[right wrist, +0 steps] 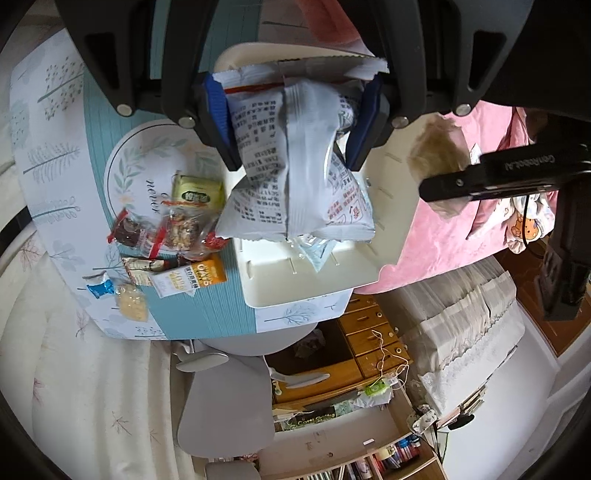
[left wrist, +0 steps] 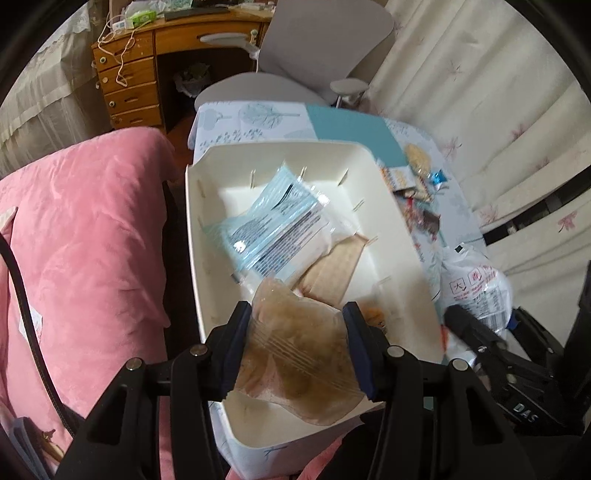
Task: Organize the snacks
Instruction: 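Carry cookie bag with left gripper into tray while right gripper carries white packet there, then open both grippers to drop the cookie bag and white packet in the tray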
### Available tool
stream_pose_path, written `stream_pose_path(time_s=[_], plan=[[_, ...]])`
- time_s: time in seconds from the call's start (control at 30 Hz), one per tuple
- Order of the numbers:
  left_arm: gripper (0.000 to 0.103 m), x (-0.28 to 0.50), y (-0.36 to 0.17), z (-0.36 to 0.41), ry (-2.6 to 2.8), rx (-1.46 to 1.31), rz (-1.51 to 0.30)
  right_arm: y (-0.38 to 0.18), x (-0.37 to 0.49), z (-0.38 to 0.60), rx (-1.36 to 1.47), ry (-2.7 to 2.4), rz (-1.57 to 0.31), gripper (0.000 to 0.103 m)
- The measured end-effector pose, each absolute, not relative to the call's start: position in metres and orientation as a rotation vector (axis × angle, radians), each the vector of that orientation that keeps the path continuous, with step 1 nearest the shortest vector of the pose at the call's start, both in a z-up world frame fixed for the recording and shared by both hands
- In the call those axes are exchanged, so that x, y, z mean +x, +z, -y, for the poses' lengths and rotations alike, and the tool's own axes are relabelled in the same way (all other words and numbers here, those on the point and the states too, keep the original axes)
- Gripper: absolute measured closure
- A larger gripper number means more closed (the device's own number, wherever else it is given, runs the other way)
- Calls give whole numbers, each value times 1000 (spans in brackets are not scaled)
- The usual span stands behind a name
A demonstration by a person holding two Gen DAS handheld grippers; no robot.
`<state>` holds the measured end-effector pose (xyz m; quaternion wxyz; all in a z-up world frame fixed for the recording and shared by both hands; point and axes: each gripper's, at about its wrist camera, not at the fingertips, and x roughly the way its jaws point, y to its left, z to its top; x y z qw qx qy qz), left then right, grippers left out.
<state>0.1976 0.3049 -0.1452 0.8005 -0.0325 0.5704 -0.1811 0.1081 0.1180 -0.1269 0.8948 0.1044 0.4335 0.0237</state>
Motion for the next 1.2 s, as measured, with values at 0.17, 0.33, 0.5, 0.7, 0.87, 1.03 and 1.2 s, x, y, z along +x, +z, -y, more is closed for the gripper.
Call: stream_pose_path(time_s=[0.17, 0.33, 0.5, 0.7, 0.87, 1.03, 1.2], plan=[[35, 194, -146, -307, -376, -52, -1228, -132, 103, -123, 232, 37, -896, 31], [24, 190, -143, -300, -387, -25, -1215, -132, 94, -117, 244, 11, -897, 31], [20, 184, -142, -288, -400, -7, -1220, -131, 85, -111, 248, -6, -891, 31], [20, 175, -136, -267, -437, 5, -1211, -133, 69, -99, 244, -40, -915, 31], [20, 167, -126, -235, -484, 36, -1180, -130, 57, -82, 233, -70, -923, 31], [20, 162, -119, -200, -521, 71, -1166, -126, 48, -56, 223, -93, -928, 31], [20, 163, -112, -163, -533, 76, -1169, -122, 43, -30, 194, -103, -920, 31]])
